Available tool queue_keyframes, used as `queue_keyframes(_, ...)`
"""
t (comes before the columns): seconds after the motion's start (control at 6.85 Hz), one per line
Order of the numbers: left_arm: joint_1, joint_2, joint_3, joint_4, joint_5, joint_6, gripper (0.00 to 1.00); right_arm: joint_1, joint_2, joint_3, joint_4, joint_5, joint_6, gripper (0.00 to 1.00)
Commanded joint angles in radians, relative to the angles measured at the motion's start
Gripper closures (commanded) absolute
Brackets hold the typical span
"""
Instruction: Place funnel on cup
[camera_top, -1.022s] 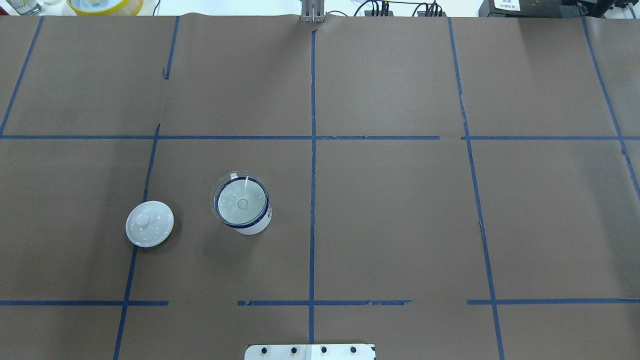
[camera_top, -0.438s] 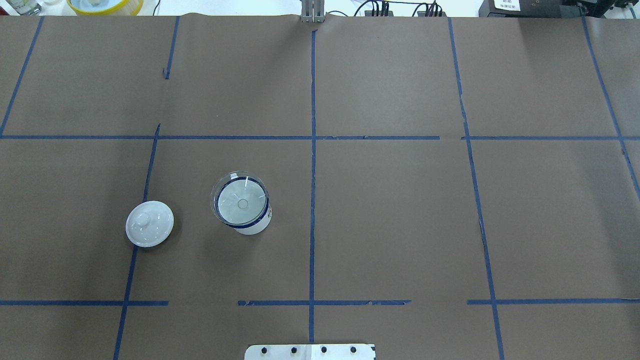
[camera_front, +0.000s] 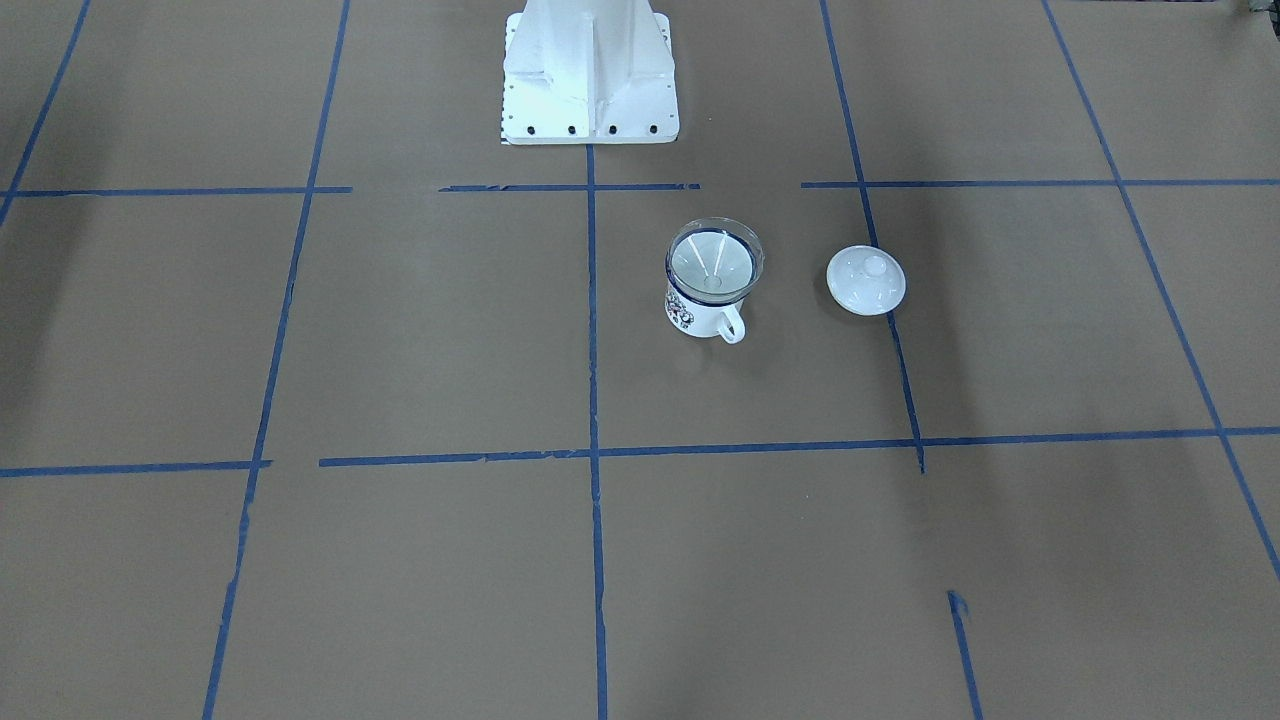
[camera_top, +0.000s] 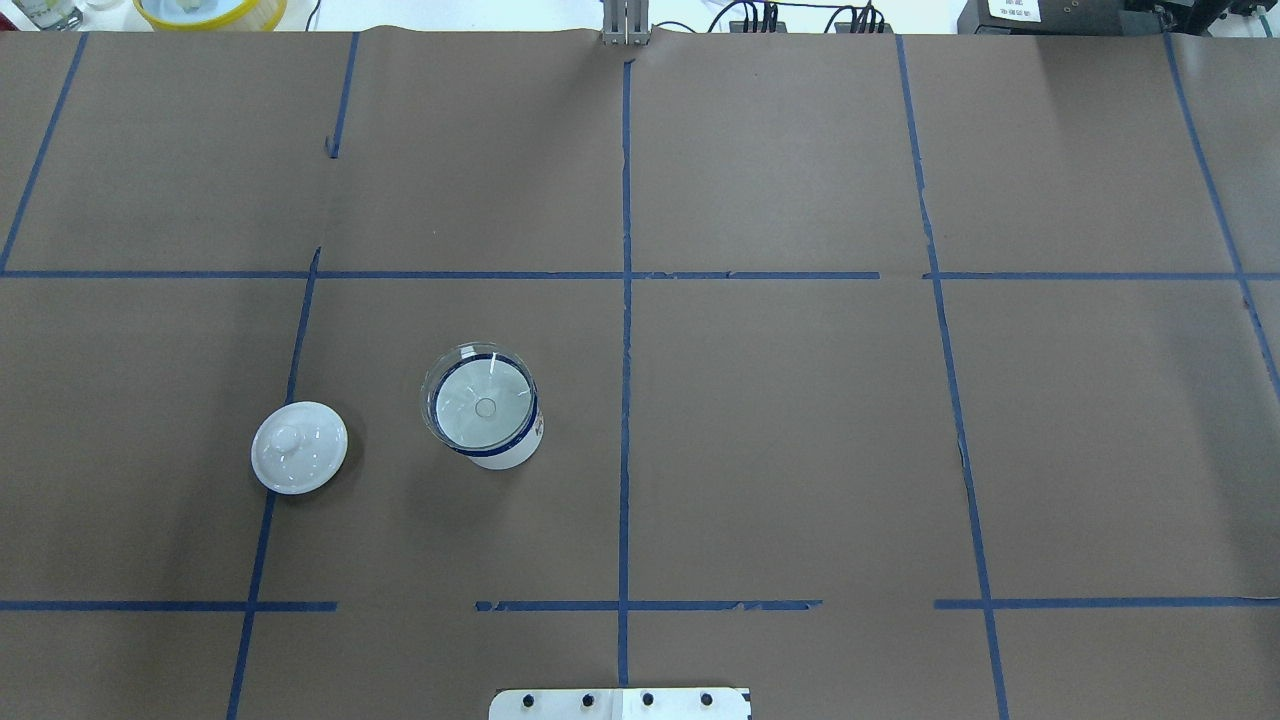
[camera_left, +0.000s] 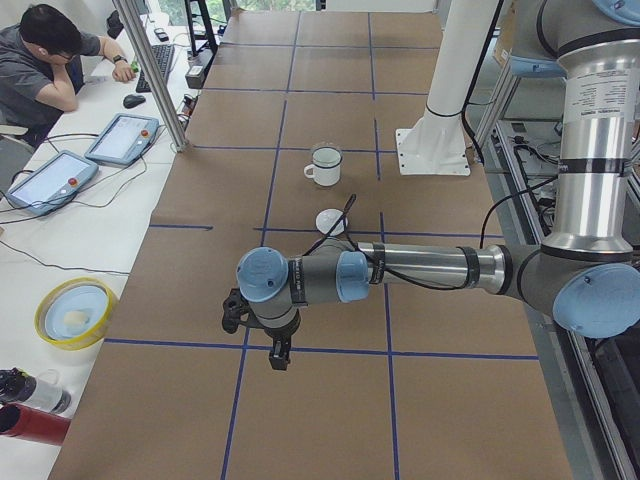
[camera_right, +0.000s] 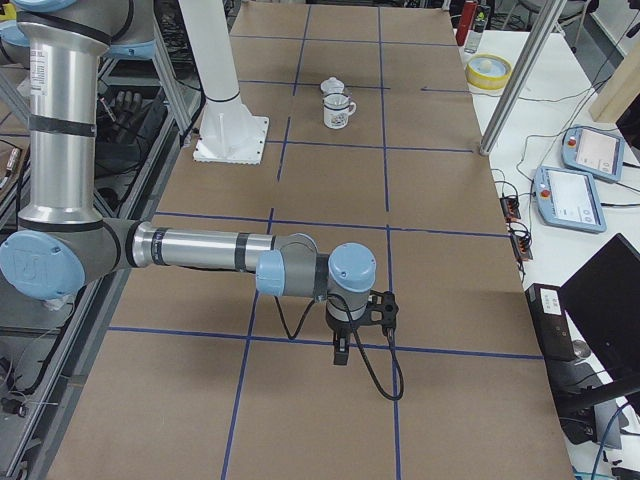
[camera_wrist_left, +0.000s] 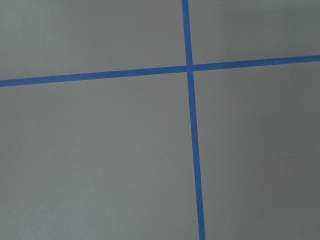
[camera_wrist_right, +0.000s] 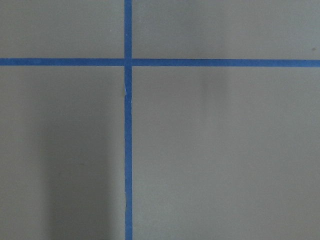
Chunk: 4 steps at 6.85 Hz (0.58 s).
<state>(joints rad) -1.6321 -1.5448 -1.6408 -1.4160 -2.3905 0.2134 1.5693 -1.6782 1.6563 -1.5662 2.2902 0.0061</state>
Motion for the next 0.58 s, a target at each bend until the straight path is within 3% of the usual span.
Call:
queue_keyframes(0.0,-0.002,0.005,-0.005,0.002,0.005,0.000,0.00,0.000,0.000,0.000,0.000,0.000,0.000,0.00)
queue_keyframes(0.44,-0.003,0.026,-0.010,0.002,0.008,0.003,0.00,0.000,0.000,0.000,0.000,0.000,0.000,0.00)
